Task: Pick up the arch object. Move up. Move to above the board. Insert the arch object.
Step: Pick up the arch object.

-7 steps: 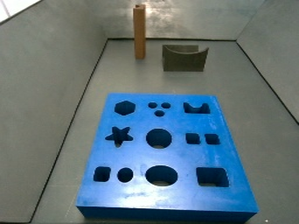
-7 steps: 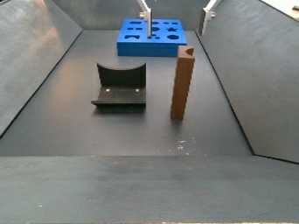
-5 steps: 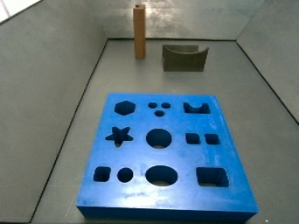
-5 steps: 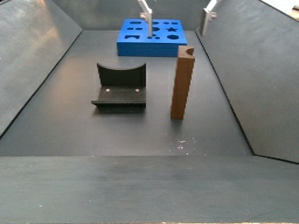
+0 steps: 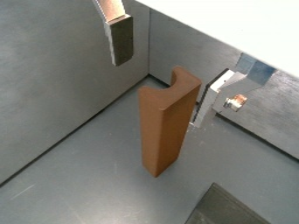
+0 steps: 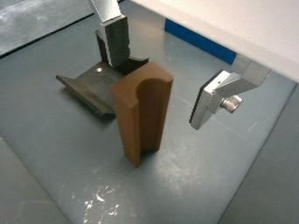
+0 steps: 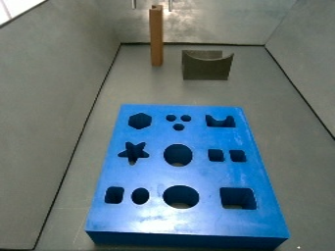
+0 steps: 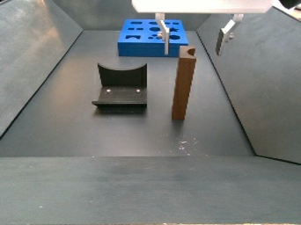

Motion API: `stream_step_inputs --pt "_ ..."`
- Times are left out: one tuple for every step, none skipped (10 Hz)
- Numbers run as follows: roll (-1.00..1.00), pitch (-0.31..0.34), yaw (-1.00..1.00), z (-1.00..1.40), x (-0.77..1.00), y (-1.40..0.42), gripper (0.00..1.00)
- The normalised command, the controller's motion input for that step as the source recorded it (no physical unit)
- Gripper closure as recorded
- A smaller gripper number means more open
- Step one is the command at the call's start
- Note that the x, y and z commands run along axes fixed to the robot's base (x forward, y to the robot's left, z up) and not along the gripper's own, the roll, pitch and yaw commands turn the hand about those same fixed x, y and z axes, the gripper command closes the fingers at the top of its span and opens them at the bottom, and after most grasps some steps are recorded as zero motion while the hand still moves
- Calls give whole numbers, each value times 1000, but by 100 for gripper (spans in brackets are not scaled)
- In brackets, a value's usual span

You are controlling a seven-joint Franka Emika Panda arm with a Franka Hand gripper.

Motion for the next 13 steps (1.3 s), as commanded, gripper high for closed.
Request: stream_step_inputs --pt "-31 -94 9 -246 57 180 0" --pt "-43 -43 0 -226 154 69 0" --pt "0 -94 0 -354 74 0 0" --pt "0 0 0 0 0 0 100" --pt "0 0 0 0 0 0 100" --pt "0 0 0 0 0 0 100" --pt "0 0 0 0 0 0 100" --pt "0 0 0 0 0 0 100" --pt "0 0 0 0 0 0 100" --pt "0 0 0 0 0 0 100" --pt "0 0 0 0 0 0 100" --pt "0 0 0 0 0 0 100" --pt "0 0 0 0 0 0 100"
